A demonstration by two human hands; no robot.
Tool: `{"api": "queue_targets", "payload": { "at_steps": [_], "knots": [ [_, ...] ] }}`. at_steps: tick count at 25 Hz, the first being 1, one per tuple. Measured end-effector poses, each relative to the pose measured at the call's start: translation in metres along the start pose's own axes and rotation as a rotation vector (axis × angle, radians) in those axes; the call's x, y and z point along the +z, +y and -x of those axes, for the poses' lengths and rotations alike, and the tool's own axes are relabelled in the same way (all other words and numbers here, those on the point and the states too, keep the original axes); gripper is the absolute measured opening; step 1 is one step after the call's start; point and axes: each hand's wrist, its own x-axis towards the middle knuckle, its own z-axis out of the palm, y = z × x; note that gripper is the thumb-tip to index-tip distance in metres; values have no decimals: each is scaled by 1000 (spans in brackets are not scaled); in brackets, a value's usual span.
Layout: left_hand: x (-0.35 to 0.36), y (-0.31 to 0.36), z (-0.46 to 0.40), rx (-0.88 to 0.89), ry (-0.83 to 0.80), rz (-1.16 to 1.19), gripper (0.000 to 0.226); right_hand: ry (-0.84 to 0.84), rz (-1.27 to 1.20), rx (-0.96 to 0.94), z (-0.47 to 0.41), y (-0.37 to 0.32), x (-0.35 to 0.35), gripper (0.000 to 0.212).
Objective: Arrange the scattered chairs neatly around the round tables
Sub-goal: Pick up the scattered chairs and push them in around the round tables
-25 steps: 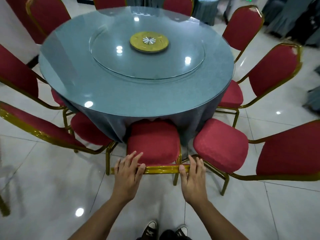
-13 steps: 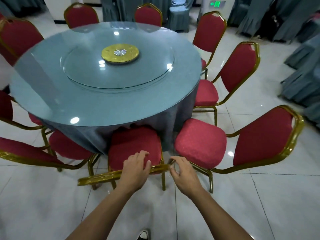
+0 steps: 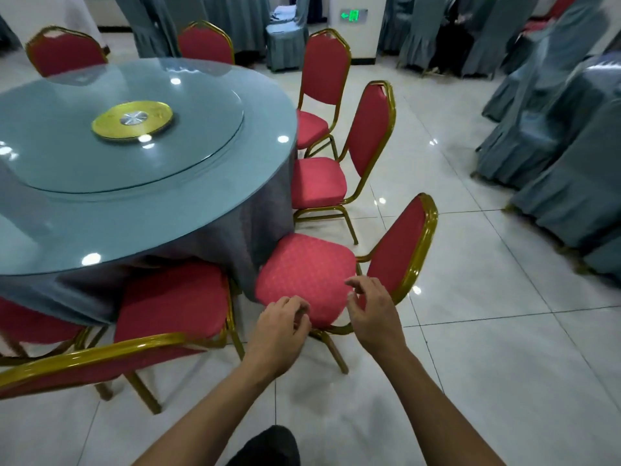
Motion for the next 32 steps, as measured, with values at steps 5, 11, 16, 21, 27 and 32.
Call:
{"api": "queue_targets", "payload": {
  "at_steps": [5,11,16,21,27,32],
  "knots": [
    [46,62,-52,56,-9,31,16,34,15,18,-47,55,-53,20],
    [105,117,-142,39,13,99,15,-48,114,12,-131,108,-108,23],
    [143,160,-194,22,-69,110,24,-39,156,-27,-205,150,-146,23],
    [169,188,-217,-156,-142,62,39,-142,228,-108,-275,191,-149,27],
    [231,238,-228,-596,101,53,53,-517,372,-428,-349,256,-145,26],
    [274,262,-244,-892,418,-77,67,-457,276,-634,-347,285,-156,28]
  ]
}}
